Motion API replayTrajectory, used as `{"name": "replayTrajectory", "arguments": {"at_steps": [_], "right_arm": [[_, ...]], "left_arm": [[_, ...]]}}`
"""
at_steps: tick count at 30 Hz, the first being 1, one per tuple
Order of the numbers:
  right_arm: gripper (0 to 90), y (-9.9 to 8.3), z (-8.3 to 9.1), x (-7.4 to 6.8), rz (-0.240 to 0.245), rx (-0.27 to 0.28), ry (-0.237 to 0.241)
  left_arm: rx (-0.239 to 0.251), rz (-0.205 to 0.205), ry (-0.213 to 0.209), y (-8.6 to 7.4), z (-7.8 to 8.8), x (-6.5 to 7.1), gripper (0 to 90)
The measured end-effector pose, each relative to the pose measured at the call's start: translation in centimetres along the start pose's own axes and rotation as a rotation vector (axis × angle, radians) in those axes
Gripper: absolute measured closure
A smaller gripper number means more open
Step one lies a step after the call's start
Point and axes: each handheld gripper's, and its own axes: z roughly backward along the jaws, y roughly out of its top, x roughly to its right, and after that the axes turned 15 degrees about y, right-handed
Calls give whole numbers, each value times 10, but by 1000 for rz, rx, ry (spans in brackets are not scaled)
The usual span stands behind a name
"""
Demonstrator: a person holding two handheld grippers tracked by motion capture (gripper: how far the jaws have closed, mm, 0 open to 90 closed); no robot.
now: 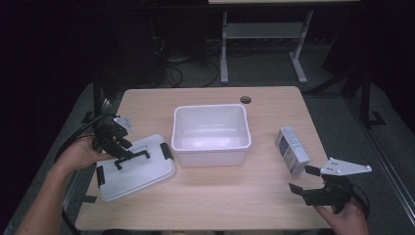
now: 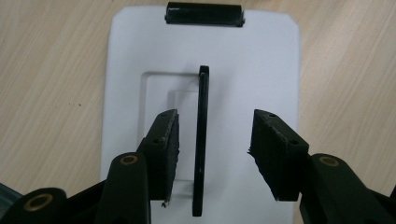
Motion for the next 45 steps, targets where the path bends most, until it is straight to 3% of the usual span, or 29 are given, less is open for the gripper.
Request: {"name": "replayTrajectory", "arguments": {"at_steps": [13, 36, 45], "right_arm": [[145, 20, 5, 5, -13, -16, -25], [144, 35, 7, 14, -25, -38, -74], [144, 45, 11, 21, -35, -37, -102]], "left_arm": [[32, -3, -11, 2, 3, 8, 465], [41, 0, -14, 2, 0, 12, 428], [74, -10, -8, 7, 5, 18, 401]]}}
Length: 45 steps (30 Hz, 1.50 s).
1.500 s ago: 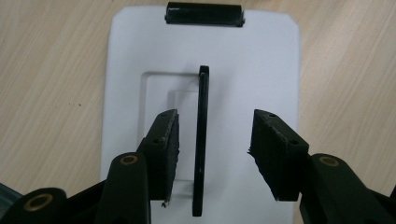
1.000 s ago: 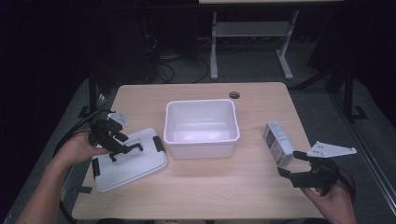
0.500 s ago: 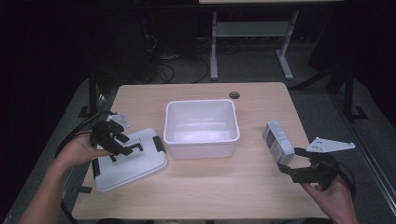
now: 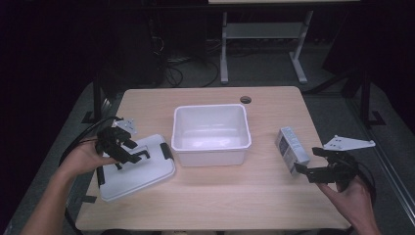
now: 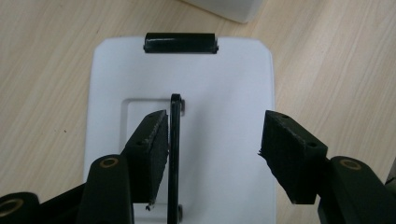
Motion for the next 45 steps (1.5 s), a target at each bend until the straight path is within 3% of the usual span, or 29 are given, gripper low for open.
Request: {"name": "replayTrajectory", "arguments": {"at_steps": [16, 31, 38, 45], "right_arm": [[145, 25, -7, 12, -12, -43, -46], [145, 31, -12, 24, -59, -51, -54], [149, 33, -22, 27, -71, -83, -75], [151, 36, -41, 43, -111, -142, -116]], "left_arm": [[38, -9, 4, 0, 3, 12, 367], [48, -12, 8, -1, 7, 12, 356], [62, -3, 10, -3, 11, 12, 354], [73, 7, 17, -8, 14, 11, 352]]}}
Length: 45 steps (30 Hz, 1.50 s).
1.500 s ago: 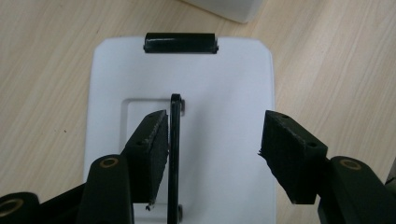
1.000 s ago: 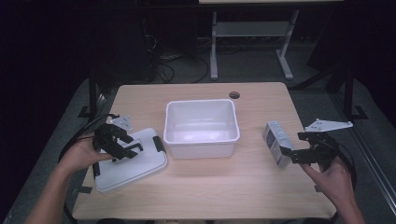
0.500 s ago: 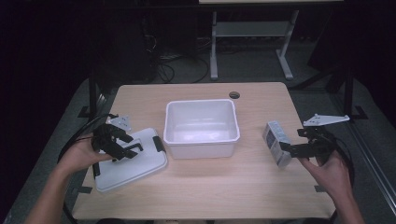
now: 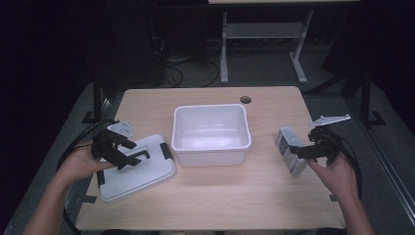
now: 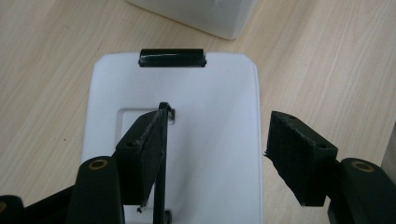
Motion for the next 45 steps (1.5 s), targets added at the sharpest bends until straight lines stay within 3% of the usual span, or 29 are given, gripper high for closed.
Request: {"name": "replayTrajectory", "arguments": {"at_steps": [10, 34, 45], "right_arm": [[188, 7, -21, 5, -37, -69, -14], [231, 27, -24, 10, -142, -194, 18], [252, 28, -27, 11, -164, -219, 26]], "left_arm": [[3, 2, -5, -3, -1, -1, 350], [-6, 7, -8, -6, -3, -5, 349], [0, 15, -7, -6, -3, -6, 349]]}}
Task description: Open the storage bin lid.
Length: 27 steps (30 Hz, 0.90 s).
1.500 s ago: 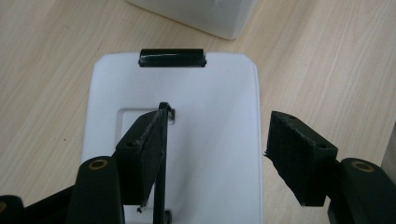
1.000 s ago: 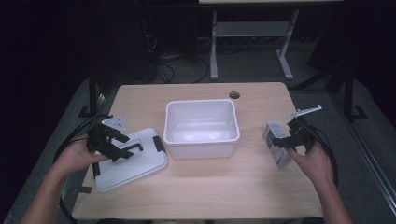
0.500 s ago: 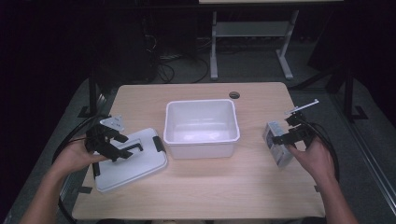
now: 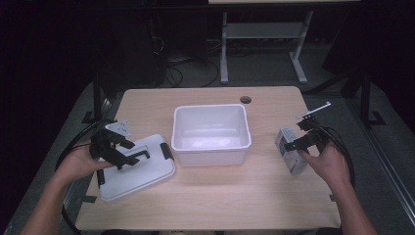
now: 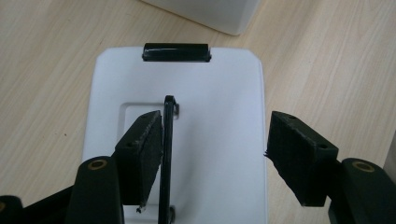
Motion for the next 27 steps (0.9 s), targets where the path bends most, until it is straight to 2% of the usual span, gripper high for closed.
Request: {"name": "replayTrajectory", "arguments": {"at_steps": [17, 27], "right_arm": [[337, 3, -7, 2, -14, -51, -8], [429, 4, -11, 3, -22, -82, -27]], "left_arm": [[-1, 0, 3, -2, 1, -2, 350], [-8, 1, 5, -2, 0, -1, 351]]}}
